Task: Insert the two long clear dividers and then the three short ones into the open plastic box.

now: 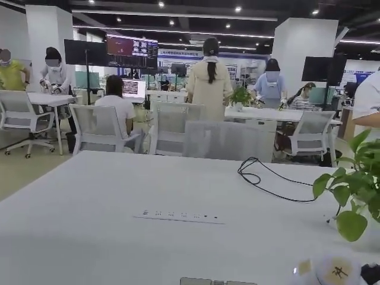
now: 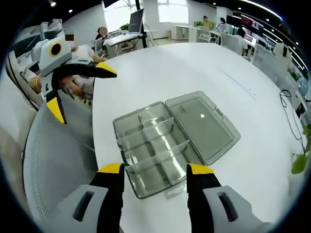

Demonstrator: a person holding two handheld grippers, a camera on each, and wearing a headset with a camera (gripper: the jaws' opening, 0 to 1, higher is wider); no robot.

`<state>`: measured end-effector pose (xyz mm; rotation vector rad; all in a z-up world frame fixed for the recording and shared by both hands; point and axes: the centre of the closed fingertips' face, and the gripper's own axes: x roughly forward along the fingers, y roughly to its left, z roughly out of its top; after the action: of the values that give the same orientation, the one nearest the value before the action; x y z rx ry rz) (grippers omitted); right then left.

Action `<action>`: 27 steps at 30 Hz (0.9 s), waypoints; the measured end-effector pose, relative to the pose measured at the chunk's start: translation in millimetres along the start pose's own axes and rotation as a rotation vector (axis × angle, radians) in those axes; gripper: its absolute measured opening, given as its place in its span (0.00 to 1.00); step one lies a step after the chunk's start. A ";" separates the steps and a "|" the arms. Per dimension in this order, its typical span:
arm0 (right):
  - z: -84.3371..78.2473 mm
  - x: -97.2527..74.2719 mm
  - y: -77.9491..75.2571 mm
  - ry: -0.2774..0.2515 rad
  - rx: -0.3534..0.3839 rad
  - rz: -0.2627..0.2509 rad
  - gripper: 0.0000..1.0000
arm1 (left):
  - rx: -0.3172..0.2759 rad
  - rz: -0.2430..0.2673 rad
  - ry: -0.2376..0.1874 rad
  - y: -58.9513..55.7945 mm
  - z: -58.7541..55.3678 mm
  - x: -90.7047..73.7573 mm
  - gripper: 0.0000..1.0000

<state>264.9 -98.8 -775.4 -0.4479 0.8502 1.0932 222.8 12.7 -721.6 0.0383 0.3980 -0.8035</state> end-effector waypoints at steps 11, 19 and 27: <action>-3.1 -40.0 6.2 -0.207 0.124 -0.164 0.85 | 0.005 0.007 0.012 3.1 -0.9 -17.9 0.92; -7.5 -52.7 22.2 -0.290 0.147 -0.215 1.00 | -0.019 0.051 0.031 11.0 -7.3 -32.9 0.97; -12.3 -61.1 33.9 -0.330 0.188 -0.224 1.00 | -0.013 0.056 0.015 4.1 -5.1 -48.1 1.00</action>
<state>217.4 -129.0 -732.2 -0.1918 0.5880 0.8414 194.0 49.8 -709.5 0.0437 0.4146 -0.7458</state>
